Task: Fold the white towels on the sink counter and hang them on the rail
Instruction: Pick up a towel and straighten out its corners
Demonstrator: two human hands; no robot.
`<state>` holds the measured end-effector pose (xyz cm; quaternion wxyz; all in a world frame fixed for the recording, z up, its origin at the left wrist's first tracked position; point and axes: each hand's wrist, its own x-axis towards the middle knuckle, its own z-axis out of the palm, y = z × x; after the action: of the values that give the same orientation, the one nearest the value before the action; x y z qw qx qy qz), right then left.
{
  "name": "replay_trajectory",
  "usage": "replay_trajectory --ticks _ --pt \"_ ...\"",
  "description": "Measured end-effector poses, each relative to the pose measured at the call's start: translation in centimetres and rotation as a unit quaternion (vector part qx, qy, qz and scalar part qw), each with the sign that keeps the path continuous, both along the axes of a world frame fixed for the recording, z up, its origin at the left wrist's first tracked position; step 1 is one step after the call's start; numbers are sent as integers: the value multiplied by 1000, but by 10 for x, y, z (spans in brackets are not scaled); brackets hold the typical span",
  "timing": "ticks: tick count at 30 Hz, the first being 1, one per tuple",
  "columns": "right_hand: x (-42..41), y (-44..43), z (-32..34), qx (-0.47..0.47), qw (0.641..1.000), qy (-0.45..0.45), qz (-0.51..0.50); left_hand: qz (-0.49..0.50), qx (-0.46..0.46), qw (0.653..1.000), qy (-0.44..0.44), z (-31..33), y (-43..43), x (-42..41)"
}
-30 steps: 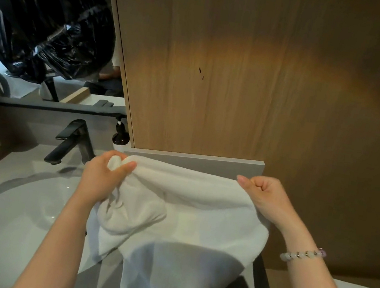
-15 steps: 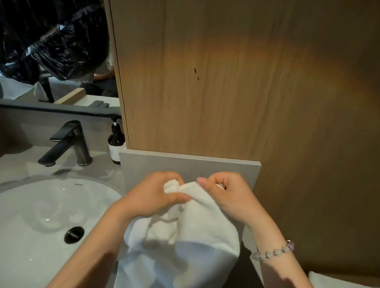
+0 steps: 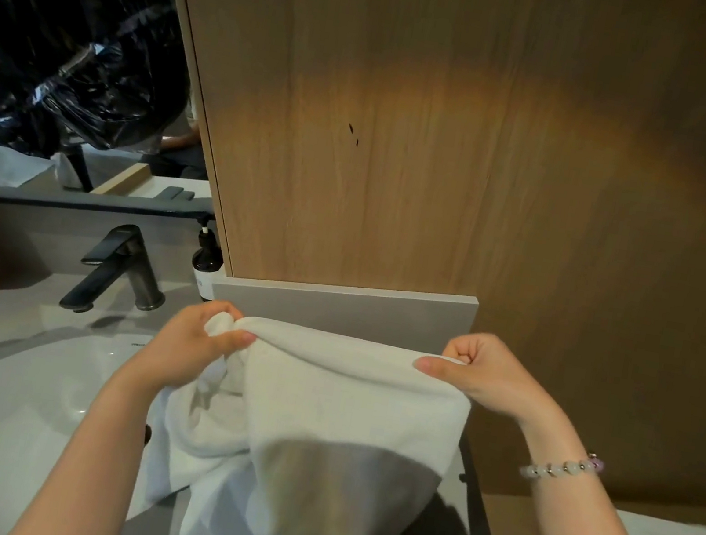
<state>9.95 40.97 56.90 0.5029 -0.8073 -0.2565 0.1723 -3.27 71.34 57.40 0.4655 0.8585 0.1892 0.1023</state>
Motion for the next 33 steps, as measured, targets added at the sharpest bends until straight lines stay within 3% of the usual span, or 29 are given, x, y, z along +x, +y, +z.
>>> replay_trajectory --ticks 18,27,33 --pt "3 -42 -17 107 988 102 -44 82 -25 996 30 -16 5 -7" --pt "4 -57 -24 142 966 205 64 122 -24 992 4 -17 -7 -5" --pt "-5 -39 -28 228 942 244 -29 152 -94 984 -7 -17 -24 1"
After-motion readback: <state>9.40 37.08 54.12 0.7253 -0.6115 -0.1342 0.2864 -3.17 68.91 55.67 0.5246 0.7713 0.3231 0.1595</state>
